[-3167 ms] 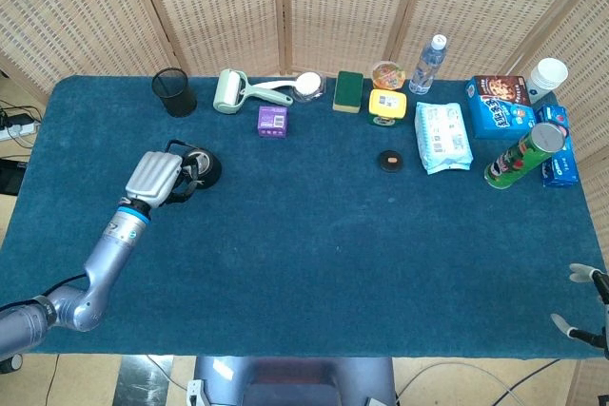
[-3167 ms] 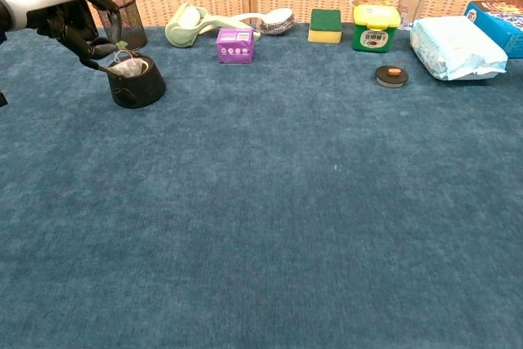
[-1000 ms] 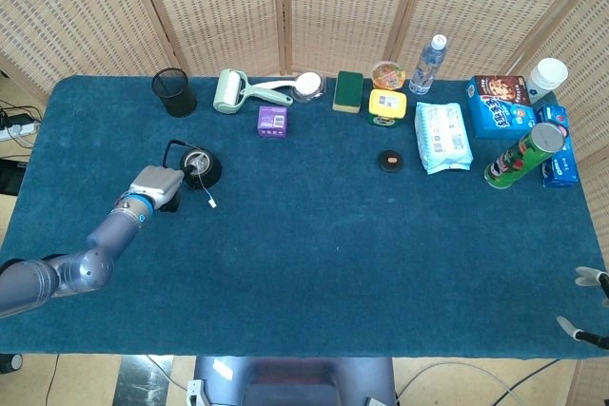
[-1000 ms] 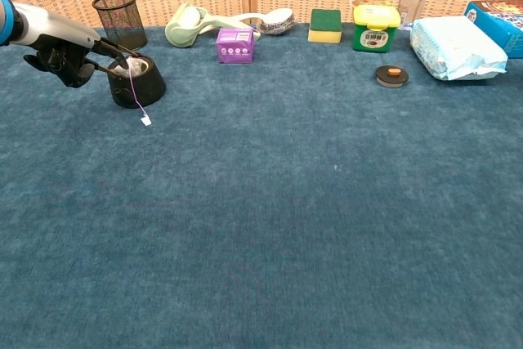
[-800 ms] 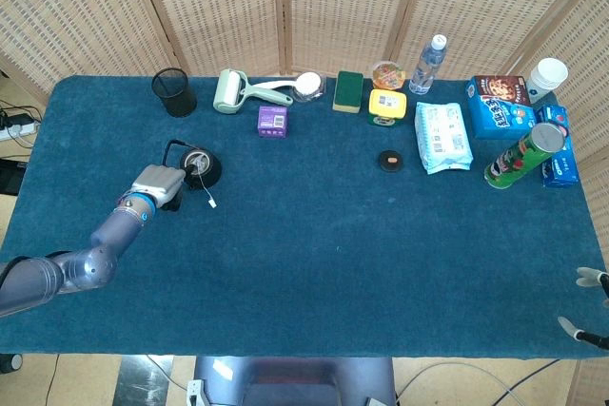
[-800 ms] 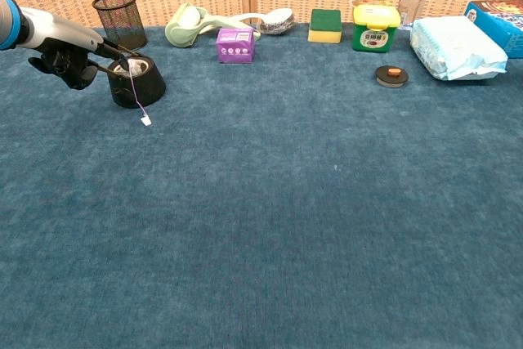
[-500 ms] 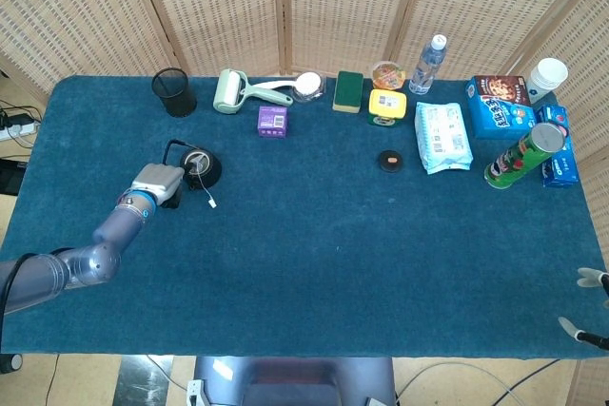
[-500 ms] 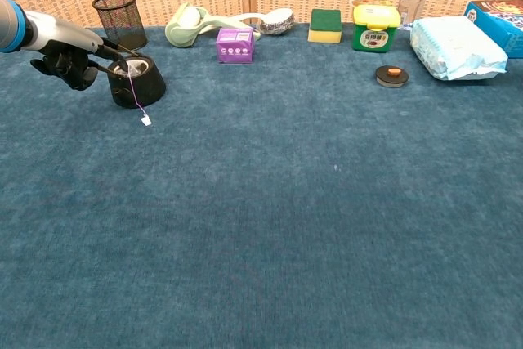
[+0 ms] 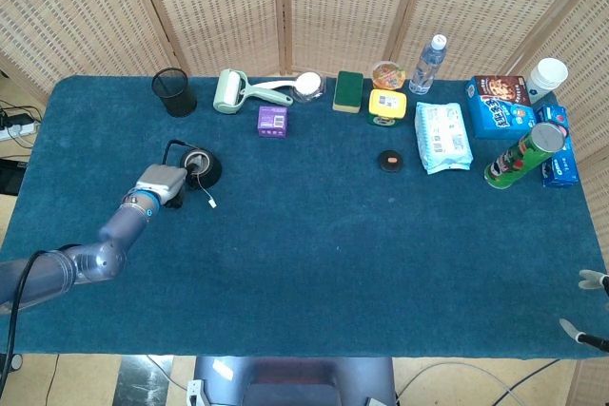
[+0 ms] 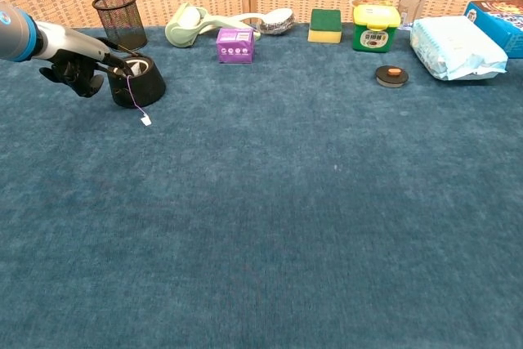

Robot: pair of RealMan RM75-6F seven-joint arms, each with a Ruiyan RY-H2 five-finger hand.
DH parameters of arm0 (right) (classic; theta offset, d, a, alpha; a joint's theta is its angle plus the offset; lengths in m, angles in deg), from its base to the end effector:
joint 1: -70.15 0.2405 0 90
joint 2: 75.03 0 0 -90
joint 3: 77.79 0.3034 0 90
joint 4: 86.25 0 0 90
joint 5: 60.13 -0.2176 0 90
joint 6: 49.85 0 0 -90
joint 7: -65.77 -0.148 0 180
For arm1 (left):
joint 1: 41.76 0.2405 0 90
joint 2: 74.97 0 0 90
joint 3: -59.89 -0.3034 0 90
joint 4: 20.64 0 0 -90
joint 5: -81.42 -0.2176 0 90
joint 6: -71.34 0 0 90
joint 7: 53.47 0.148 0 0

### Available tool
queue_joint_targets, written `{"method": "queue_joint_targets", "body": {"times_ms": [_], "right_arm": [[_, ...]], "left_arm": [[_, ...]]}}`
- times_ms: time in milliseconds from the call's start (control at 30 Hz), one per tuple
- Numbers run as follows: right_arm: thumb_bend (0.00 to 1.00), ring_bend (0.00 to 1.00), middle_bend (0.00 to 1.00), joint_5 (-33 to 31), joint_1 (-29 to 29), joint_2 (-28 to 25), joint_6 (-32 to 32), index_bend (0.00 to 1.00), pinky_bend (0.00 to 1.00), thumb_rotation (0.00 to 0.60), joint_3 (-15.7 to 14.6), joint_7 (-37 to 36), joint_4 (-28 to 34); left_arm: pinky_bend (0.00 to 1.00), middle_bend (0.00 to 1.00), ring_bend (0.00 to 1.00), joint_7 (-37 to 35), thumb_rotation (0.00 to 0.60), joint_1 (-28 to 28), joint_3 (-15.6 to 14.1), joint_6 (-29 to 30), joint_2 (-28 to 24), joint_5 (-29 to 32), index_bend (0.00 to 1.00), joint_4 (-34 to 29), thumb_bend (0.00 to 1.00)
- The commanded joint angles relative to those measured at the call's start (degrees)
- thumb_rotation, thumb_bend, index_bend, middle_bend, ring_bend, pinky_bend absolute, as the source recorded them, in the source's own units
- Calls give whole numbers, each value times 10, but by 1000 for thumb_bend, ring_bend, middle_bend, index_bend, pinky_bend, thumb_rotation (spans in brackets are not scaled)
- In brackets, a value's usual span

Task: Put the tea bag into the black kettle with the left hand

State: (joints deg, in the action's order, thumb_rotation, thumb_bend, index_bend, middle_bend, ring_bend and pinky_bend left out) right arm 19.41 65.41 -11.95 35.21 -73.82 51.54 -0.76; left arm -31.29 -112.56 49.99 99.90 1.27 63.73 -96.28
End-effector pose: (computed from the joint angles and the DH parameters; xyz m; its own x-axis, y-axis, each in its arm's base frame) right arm -0.4205 -0.1261 0.2047 0.2861 0.0071 0.9582 -0.9253 0.2619 0.2743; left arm -0.2022 0.4778 0.0389 0.5290 0.6083 0.5917 0.8097 -0.1531 -0.5665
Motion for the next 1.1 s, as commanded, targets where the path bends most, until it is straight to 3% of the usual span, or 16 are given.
{"method": "queue_joint_targets", "body": {"times_ms": [33,367,1100], "right_arm": [[101,308,374,0,0,0,0,263,426,600,0,0,0],[99,307,375,3,1,0,0,262,427,600,1,-3,-2],[100,308,375,10,4,-3,0,262,427,600,1,1,2]], "left_arm": [[916,1000,1000,-5,600,-1,2,2,0,-4,0,-1,983],[916,1000,1000,-30,600,16,24,41,-50,-60,0,-73,979],[916,1000,1000,-55,600,70,38,96,-82,-103,0,-110,928]]}}
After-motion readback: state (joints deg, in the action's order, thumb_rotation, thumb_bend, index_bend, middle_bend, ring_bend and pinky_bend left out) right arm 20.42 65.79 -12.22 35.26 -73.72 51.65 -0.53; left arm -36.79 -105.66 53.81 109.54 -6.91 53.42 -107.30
